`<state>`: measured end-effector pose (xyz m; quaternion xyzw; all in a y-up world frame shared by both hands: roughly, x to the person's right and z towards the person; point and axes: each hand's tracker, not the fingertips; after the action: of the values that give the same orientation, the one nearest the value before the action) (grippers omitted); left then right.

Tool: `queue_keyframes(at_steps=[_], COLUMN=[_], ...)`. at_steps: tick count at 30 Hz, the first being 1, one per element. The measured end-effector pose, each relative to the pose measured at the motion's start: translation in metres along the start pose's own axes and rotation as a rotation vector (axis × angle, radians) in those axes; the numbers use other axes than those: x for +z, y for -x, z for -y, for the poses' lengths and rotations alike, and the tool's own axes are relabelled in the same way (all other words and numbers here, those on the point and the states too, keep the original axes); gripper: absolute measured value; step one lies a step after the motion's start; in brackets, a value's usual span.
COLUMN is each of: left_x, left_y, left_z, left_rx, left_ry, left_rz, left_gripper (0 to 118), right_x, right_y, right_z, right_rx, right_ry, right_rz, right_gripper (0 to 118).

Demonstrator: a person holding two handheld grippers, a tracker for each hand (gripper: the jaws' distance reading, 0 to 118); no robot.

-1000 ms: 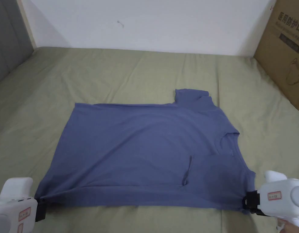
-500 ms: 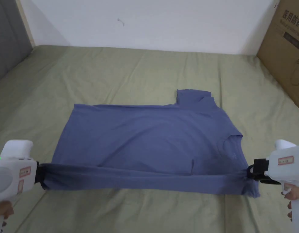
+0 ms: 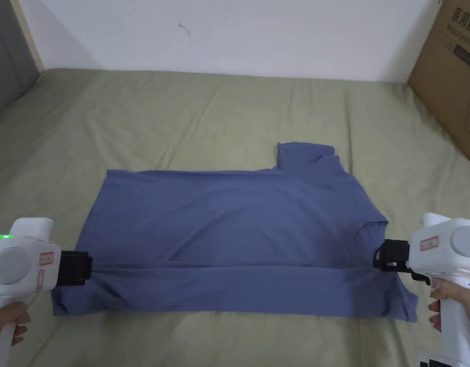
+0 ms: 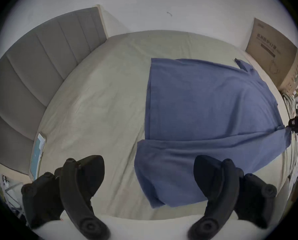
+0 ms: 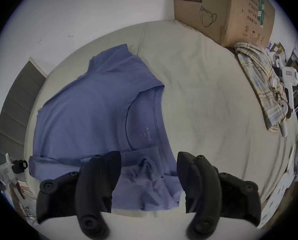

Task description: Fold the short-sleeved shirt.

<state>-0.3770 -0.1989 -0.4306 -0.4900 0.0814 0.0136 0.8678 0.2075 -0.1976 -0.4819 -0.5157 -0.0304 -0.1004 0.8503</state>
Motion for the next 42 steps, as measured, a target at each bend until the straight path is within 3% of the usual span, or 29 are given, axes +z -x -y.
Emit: queue_keyframes(at_steps=[3,4,5,6,7,8,13,14,16,17,19,20,25,30,32,33,34,35,40,41,42], left_x=[0.022,0.030,0.035,0.039,0.042,0.043,0.042,0.041,0.036,0.033,0.022,0.017,-0.022,-0.033,-0.021,-0.018,-0.019,-0.022,-0.013,-0.012,-0.011], left_y=[0.005,0.005,0.007,0.006,0.004,0.000,-0.001,0.001,0.007,0.009,0.015,0.018,0.017,-0.001,0.003,0.005,0.008,0.007,-0.001,0.000,0.001], left_z=[0.016,0.023,0.031,0.038,0.047,0.057,0.087,0.089,0.088,0.084,0.082,0.079,0.066,0.065,0.063,0.062,0.061,0.060,0.057,0.055,0.054], left_rx=[0.025,0.034,0.043,0.048,0.052,0.055,0.086,0.093,0.103,0.104,0.107,0.114,0.160,0.051,0.077,0.123,0.191,0.163,0.089,0.090,0.090], left_ry=[-0.028,-0.034,-0.039,-0.037,-0.040,-0.040,-0.040,-0.042,-0.052,-0.040,-0.039,-0.042,0.003,0.015,-0.037,-0.050,-0.021,-0.006,-0.021,-0.021,-0.024], left_rz=[0.040,0.065,0.090,0.105,0.112,0.109,0.116,0.119,0.127,0.115,0.110,0.111,0.148,0.089,0.066,0.104,0.198,0.156,0.118,0.119,0.121], left_gripper=[102,90,73,44,3,0,0,5,26,26,84,87,86,76,24,5,4,4,4,4,4], right_x=[0.019,0.023,0.029,0.032,0.034,0.034,0.035,0.035,0.033,0.031,0.027,0.023,0.015,0.012,0.015,0.016,0.017,0.017,0.000,-0.012,-0.023], right_y=[-0.003,-0.006,-0.006,-0.005,-0.004,-0.005,0.005,0.006,0.006,0.006,0.003,0.001,-0.006,-0.008,-0.010,-0.010,-0.011,-0.012,-0.015,-0.014,-0.013], right_z=[0.014,0.018,0.025,0.031,0.038,0.044,0.069,0.072,0.075,0.077,0.078,0.079,0.082,0.085,0.085,0.083,0.081,0.079,0.064,0.062,0.062], right_rx=[0.003,0.004,-0.001,-0.010,-0.028,-0.033,0.003,0.007,0.004,-0.011,-0.026,-0.033,-0.080,-0.090,-0.083,-0.077,-0.070,-0.063,-0.013,0.002,0.015], right_ry=[-0.033,-0.041,-0.049,-0.058,-0.073,-0.068,-0.060,-0.057,-0.047,-0.042,-0.034,-0.032,-0.004,-0.005,-0.021,-0.027,-0.034,-0.042,-0.045,0.005,0.041], right_rz=[-0.009,-0.024,-0.032,-0.033,-0.040,-0.051,-0.063,-0.065,-0.084,-0.088,-0.092,-0.093,-0.122,-0.106,-0.108,-0.109,-0.105,-0.103,-0.087,-0.082,-0.082], right_gripper=[67,55,39,19,1,1,1,1,1,1,1,1,1,2,22,42,66,74,73,63,44])
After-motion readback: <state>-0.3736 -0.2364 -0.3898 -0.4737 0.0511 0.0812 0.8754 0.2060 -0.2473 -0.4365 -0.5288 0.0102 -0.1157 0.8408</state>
